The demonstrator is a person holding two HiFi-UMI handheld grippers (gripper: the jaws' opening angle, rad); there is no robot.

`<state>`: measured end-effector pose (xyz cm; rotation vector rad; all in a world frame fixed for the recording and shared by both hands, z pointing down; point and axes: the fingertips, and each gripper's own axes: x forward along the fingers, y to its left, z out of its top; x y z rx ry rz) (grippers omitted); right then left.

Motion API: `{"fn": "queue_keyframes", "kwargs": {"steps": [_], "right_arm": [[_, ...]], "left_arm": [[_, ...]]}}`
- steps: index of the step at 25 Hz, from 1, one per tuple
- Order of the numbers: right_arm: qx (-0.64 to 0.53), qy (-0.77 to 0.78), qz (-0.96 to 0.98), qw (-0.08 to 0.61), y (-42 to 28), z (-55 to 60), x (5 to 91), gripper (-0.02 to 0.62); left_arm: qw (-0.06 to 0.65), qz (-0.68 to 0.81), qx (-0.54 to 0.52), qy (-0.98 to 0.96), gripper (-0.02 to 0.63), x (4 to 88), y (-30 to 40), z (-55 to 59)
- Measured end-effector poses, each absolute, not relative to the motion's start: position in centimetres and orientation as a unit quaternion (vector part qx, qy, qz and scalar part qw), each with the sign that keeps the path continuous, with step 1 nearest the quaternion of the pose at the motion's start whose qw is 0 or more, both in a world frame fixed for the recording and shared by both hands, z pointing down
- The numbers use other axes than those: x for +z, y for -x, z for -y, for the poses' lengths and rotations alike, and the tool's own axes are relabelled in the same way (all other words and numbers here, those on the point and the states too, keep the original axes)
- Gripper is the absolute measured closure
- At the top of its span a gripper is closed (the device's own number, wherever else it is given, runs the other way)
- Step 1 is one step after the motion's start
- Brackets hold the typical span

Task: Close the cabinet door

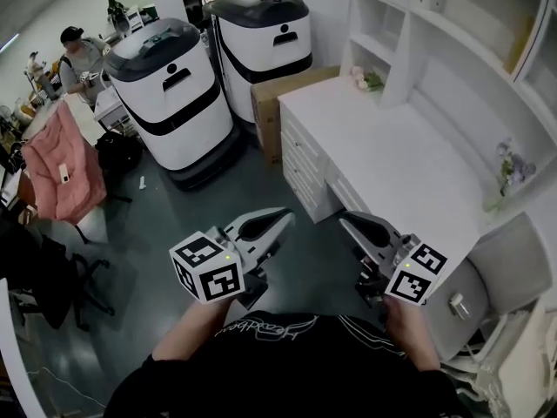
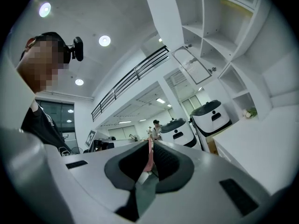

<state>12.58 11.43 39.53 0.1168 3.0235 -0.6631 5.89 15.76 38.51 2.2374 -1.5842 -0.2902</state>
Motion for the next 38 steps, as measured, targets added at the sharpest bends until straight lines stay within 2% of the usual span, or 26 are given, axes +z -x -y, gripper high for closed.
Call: {"fn": "queue_keyframes", "kwargs": {"steps": [11, 16, 29, 38], "right_arm": [[-0.177, -0.033, -0.982, 0.064, -5.5, -4.1, 36.5, 0.538], [-0.175, -0.001, -0.982, 0.071, -1.6, 2.2, 36.6, 0.538], [-0.159, 0.05, -0.982, 0.086, 13.7, 20.3, 32.4, 0.538], [-0.143, 0.096, -0.981, 0.09, 18.1, 28.1, 30.9, 0.538]], "left_arm": [[0.143, 0.556, -0.086, -0.814, 0.584, 36.8, 0.8, -8.3], [0.141, 0.546, -0.088, -0.821, 0.584, 36.9, 6.1, -2.4], [0.116, 0.501, -0.086, -0.853, 0.584, 32.0, 22.5, 16.7], [0.075, 0.492, -0.08, -0.863, 0.583, 28.9, 29.5, 26.2]]}}
